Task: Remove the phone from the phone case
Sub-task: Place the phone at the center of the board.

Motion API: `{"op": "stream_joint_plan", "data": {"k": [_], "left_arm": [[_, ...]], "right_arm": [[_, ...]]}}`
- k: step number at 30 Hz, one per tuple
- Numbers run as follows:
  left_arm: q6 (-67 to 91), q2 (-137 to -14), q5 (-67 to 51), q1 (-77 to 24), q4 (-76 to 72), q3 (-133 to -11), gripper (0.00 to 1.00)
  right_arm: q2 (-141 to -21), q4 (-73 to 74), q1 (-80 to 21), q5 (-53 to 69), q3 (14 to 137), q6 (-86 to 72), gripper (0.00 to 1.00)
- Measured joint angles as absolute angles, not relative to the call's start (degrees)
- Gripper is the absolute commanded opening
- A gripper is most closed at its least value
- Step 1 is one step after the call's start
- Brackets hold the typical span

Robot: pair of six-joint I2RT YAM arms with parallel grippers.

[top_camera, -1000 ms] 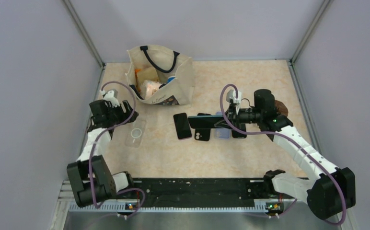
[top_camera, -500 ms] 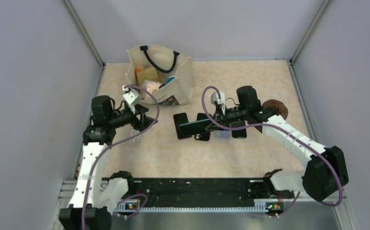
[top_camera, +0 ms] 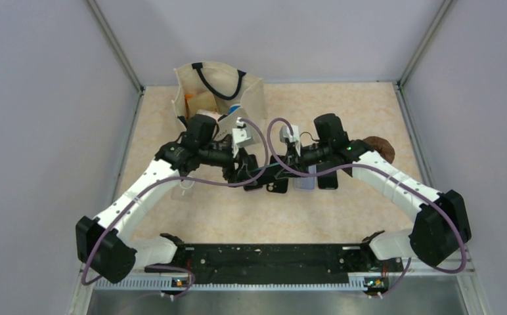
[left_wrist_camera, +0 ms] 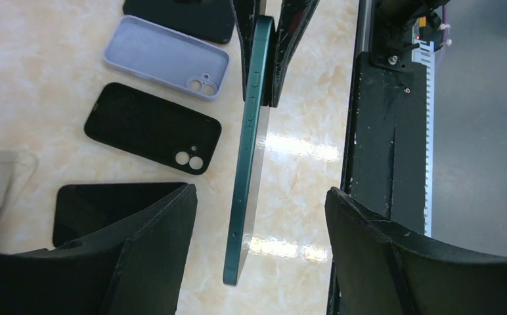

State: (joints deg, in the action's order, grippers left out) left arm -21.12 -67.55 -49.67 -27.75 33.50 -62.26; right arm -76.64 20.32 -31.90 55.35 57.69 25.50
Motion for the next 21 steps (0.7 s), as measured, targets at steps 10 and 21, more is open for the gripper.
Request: {"op": "stream_joint_plan", "data": {"k": [10, 21], "left_arm": [[-20.38, -76.27, -47.51, -31.53, 30.44, -63.68, 0.67], [-19.14, -79.85, -50.83, -33.43, 28.8, -64.86, 0.0]], "right_arm": [[-76.23, 20.43, -31.9, 55.72, 57.76, 25.5, 0.0], [-75.24, 18.74, -31.62, 55.13, 56.27, 24.93, 0.0]]}}
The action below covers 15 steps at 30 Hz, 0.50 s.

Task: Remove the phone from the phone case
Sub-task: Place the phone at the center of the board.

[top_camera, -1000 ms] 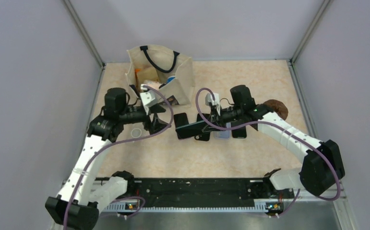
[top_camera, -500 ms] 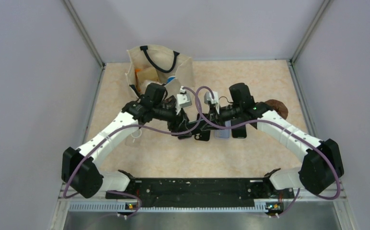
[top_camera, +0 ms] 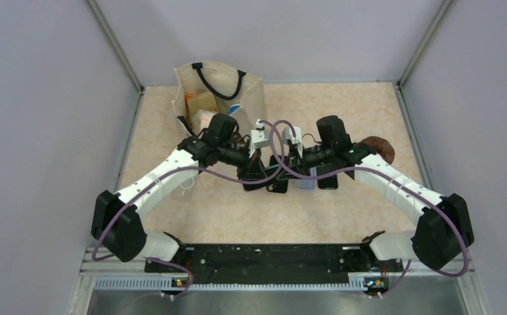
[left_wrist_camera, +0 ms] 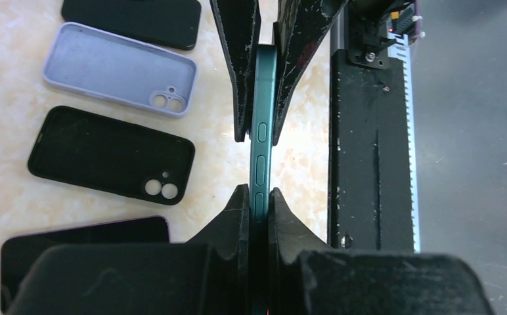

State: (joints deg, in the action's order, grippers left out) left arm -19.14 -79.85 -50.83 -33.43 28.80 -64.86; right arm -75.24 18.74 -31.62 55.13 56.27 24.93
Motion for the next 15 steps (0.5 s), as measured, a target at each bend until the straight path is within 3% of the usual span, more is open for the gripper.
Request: {"op": "stream_joint_plan", "data": {"k": [1, 3, 6, 7, 12, 15], "left_arm": [[-19.64, -79.96, -51.33, -33.58, 29.19, -64.86, 0.0], [-19.88, -80.03, -51.7, -33.65, 29.41, -64.86, 0.0], [-19.94, -79.99, -51.81, -33.76, 29.23, -64.86, 0.0], [-19.49, -79.99, -51.4, -33.76, 28.93, -64.84, 0.0], [-17.19, -78.15, -47.24, -32.1, 28.12, -61.34, 0.0], [-14.06, -75.96, -44.49, -28.97, 26.87, -58.26, 0.0]], "right_arm": [[-75.0, 18.81, -31.59, 55.31, 55.88, 24.86, 0.0], [-74.52, 19.03, -31.62, 55.37, 55.64, 24.75, 0.12], [-73.87, 19.14, -31.64, 55.07, 55.4, 24.36, 0.46], [-73.54, 18.72, -31.66, 54.72, 55.16, 24.08, 0.52], [-69.91, 15.29, -30.09, 54.65, 53.15, 21.21, 0.72], [-67.05, 12.1, -26.96, 54.22, 50.54, 18.57, 0.75]]}}
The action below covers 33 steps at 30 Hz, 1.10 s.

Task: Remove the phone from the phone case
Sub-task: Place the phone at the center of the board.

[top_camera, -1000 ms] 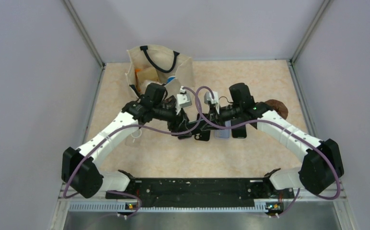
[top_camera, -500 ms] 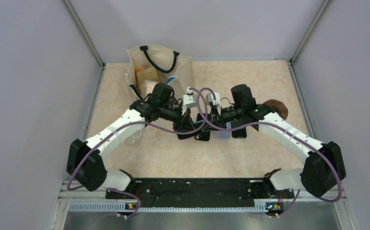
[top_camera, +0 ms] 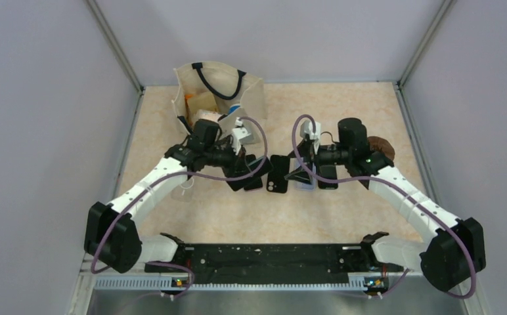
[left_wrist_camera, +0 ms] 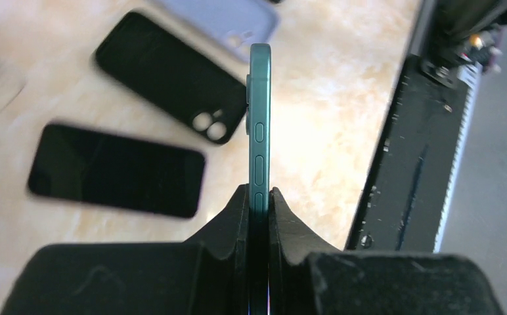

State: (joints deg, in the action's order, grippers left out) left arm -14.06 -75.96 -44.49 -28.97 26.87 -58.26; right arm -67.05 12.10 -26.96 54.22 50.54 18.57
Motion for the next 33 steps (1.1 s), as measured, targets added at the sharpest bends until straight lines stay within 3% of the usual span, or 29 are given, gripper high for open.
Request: {"op": "stream_joint_plan", "data": {"k": [7, 14, 29, 33], "left_arm": [[-1.04, -70.54, -36.64, -16.82, 20.45, -47.16, 0.0], [11.46, -65.89, -29.41, -12.71, 14.76, -35.07, 0.0], [22.02, -73.58, -25.74, -1.89, 3.99, -32.12, 0.0], [22.59, -73.95, -24.73, -1.83, 2.57, -31.14, 0.13]], "right_arm": [[-61.78, 5.34, -21.32, 52.01, 45.43, 13.21, 0.78], [-60.93, -0.69, -16.6, 50.48, 42.3, 8.16, 0.86], [-60.75, -4.64, -13.69, 49.15, 40.12, 6.09, 0.88], [-60.62, -5.19, -13.69, 49.21, 40.05, 5.89, 0.88]]}}
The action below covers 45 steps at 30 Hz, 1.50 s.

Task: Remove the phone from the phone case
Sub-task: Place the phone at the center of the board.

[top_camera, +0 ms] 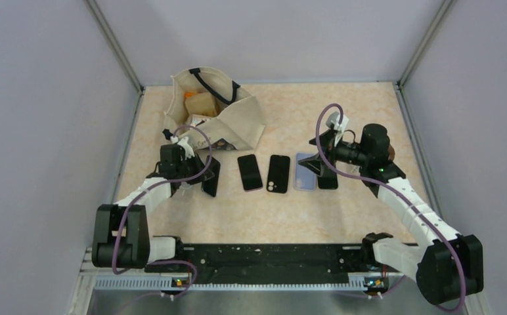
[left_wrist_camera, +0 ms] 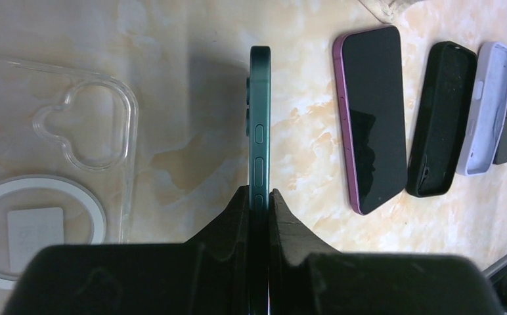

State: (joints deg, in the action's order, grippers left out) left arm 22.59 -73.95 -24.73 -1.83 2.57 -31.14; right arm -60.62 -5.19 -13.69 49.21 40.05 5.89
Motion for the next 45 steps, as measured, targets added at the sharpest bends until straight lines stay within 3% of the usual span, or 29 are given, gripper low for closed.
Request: {"op": "stream_joint_plan", "data": {"k": [9, 13, 28, 32, 40, 45], "left_arm": [[22.94, -76.51, -24.58, -1.43, -0.43, -30.06, 0.42], [23.31, -76.51, -24.23, -1.43, -1.13, -29.08, 0.51], [24.4, -74.24, -20.49, -1.39, -0.69, -28.25, 0.63], [24.77, -71.94, -19.79, -1.17, 0.12, -28.25, 0.75], [23.86, -67.9, -19.51, -0.84, 2.22, -28.71, 0.82], [22.06, -64.93, -19.62, -0.67, 4.29, -30.2, 0.92]], "right_arm": [[-59.61, -6.0, -13.69, 49.78, 39.35, 5.5, 0.88], [-59.61, -6.0, -13.69, 50.02, 39.35, 5.28, 0.88], [-59.64, -6.0, -13.69, 50.68, 39.35, 4.69, 0.89], [-59.64, -6.0, -13.69, 50.65, 39.35, 4.69, 0.89], [-59.16, -5.91, -13.69, 48.4, 39.31, 5.56, 0.94], [-57.14, -5.98, -13.69, 43.99, 38.44, 6.44, 0.98]]}}
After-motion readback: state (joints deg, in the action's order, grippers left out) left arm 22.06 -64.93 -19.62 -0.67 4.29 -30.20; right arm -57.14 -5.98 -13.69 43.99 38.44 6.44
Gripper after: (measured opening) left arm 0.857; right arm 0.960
